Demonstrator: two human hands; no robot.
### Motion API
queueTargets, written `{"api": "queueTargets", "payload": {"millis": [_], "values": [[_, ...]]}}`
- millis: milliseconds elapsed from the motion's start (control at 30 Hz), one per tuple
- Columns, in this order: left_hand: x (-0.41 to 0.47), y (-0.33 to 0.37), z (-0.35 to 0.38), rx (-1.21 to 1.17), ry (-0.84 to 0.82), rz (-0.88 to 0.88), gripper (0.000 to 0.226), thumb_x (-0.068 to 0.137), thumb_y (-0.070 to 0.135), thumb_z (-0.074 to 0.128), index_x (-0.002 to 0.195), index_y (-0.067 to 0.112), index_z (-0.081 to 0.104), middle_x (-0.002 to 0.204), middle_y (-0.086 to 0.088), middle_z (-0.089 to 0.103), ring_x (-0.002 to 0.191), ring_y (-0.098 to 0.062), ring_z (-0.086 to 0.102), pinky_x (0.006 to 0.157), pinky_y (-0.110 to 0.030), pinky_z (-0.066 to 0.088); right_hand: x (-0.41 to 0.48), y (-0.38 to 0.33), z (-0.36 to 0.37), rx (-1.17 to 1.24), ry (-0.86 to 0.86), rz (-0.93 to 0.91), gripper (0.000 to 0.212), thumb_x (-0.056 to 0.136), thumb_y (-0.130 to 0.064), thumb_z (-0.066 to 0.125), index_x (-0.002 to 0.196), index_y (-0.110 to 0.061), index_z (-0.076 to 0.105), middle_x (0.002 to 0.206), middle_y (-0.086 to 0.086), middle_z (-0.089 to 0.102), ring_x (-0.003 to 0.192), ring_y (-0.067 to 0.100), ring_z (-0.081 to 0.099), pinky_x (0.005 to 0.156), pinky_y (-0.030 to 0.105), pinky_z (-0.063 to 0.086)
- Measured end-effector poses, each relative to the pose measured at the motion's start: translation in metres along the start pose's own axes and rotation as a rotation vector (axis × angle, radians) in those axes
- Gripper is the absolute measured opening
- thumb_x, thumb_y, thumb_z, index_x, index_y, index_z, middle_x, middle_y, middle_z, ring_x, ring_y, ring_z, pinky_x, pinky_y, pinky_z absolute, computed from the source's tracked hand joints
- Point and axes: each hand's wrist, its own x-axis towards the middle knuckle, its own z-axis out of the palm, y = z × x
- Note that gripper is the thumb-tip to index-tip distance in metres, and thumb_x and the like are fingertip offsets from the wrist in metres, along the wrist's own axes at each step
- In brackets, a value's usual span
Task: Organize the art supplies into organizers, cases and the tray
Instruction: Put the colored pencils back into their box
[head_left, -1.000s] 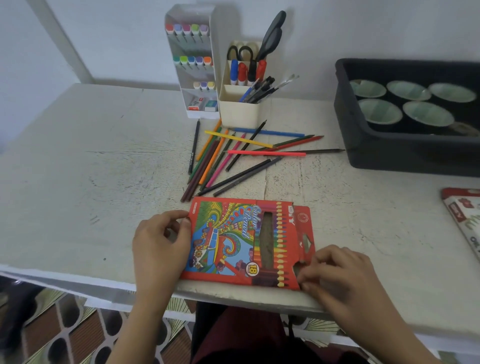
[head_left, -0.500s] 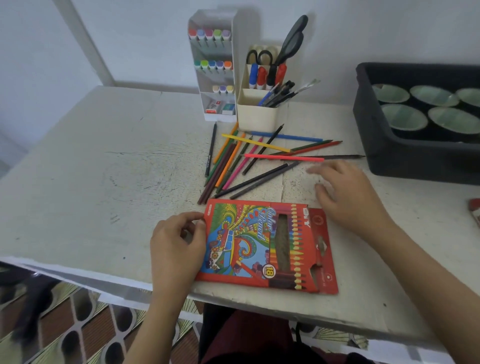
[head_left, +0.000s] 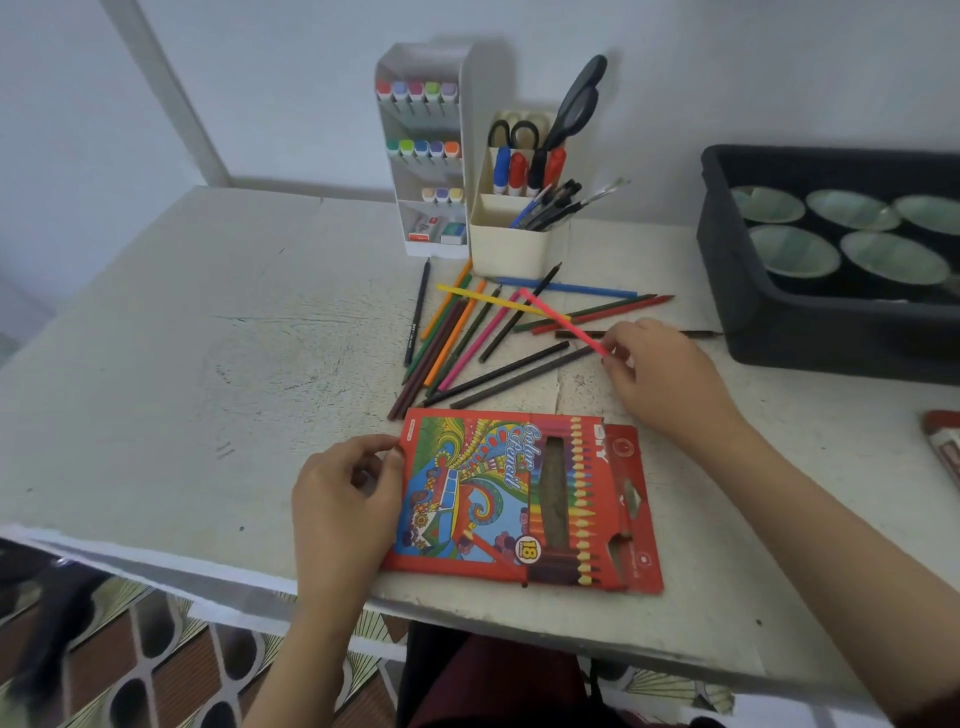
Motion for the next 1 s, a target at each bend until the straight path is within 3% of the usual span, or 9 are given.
{"api": "queueTargets", "payload": {"millis": [100, 200, 333, 500, 600, 733, 867, 1000], "values": [[-0.001, 0.0, 0.0, -0.002, 0.006, 0.003, 0.008, 0.085, 0.02, 0.063, 0.088, 0.023, 0.07, 0.07, 0.009, 0.064, 0.074, -0.013, 0.061, 0.061, -0.018, 0.04, -0.023, 0.001, -0.014, 0.136, -0.103, 0.053, 0.031, 0.093, -0.018, 0.053, 0.123, -0.027, 0.049, 0.085, -0.008, 0.055, 0.072, 0.007, 0.054, 0.063, 0.023, 0.048], [-0.001, 0.0, 0.0, -0.005, 0.005, -0.003, 0.009, 0.085, 0.02, 0.063, 0.089, 0.022, 0.07, 0.07, 0.009, 0.064, 0.074, -0.012, 0.061, 0.06, -0.017, 0.039, -0.05, 0.007, -0.021, 0.052, -0.174, -0.061, 0.024, 0.093, -0.021, 0.048, 0.115, -0.029, 0.056, 0.084, -0.01, 0.049, 0.068, 0.005, 0.052, 0.058, 0.017, 0.042], [-0.001, 0.003, 0.001, 0.004, 0.006, 0.001, 0.008, 0.085, 0.019, 0.063, 0.089, 0.02, 0.07, 0.07, 0.008, 0.064, 0.073, -0.011, 0.061, 0.059, -0.016, 0.037, -0.08, 0.014, -0.023, 0.01, -0.13, -0.122, 0.017, 0.089, -0.021, 0.054, 0.099, -0.02, 0.067, 0.077, -0.009, 0.05, 0.059, 0.008, 0.051, 0.05, 0.018, 0.038], [-0.001, 0.004, 0.002, 0.013, 0.01, -0.002, 0.008, 0.085, 0.019, 0.063, 0.089, 0.021, 0.07, 0.07, 0.009, 0.063, 0.072, -0.012, 0.061, 0.06, -0.017, 0.038, -0.099, 0.016, -0.026, 0.007, -0.097, -0.16, 0.015, 0.079, -0.014, 0.066, 0.093, -0.018, 0.07, 0.078, -0.008, 0.065, 0.06, 0.009, 0.059, 0.054, 0.018, 0.042], [-0.001, 0.003, 0.002, 0.016, 0.011, 0.001, 0.008, 0.085, 0.02, 0.063, 0.09, 0.021, 0.07, 0.071, 0.009, 0.064, 0.073, -0.013, 0.061, 0.06, -0.02, 0.041, -0.102, 0.02, -0.029, -0.047, -0.046, -0.201, 0.018, 0.07, -0.012, 0.079, 0.085, -0.018, 0.071, 0.072, -0.008, 0.064, 0.054, 0.009, 0.057, 0.054, 0.016, 0.037], [-0.003, 0.004, 0.002, 0.014, 0.01, 0.001, 0.009, 0.086, 0.021, 0.062, 0.09, 0.02, 0.07, 0.071, 0.008, 0.064, 0.073, -0.013, 0.061, 0.062, -0.024, 0.044, -0.106, 0.022, -0.03, -0.094, 0.003, -0.278, 0.012, 0.069, -0.018, 0.079, 0.076, -0.018, 0.07, 0.071, -0.005, 0.06, 0.055, 0.012, 0.054, 0.052, 0.021, 0.041], [-0.003, 0.004, 0.002, 0.018, 0.014, 0.003, 0.009, 0.086, 0.019, 0.062, 0.09, 0.02, 0.07, 0.071, 0.008, 0.064, 0.072, -0.012, 0.06, 0.061, -0.022, 0.043, -0.104, 0.026, -0.023, -0.124, 0.062, -0.227, 0.015, 0.068, -0.019, 0.082, 0.076, -0.016, 0.069, 0.073, -0.002, 0.062, 0.058, 0.017, 0.057, 0.05, 0.031, 0.048], [-0.003, 0.004, 0.002, 0.007, 0.013, -0.01, 0.008, 0.084, 0.02, 0.064, 0.088, 0.023, 0.07, 0.07, 0.008, 0.064, 0.075, -0.016, 0.061, 0.067, -0.031, 0.047, -0.101, 0.026, -0.016, -0.088, 0.116, -0.161, 0.019, 0.07, -0.016, 0.08, 0.081, -0.018, 0.065, 0.067, -0.006, 0.062, 0.058, 0.017, 0.057, 0.054, 0.031, 0.045]]}}
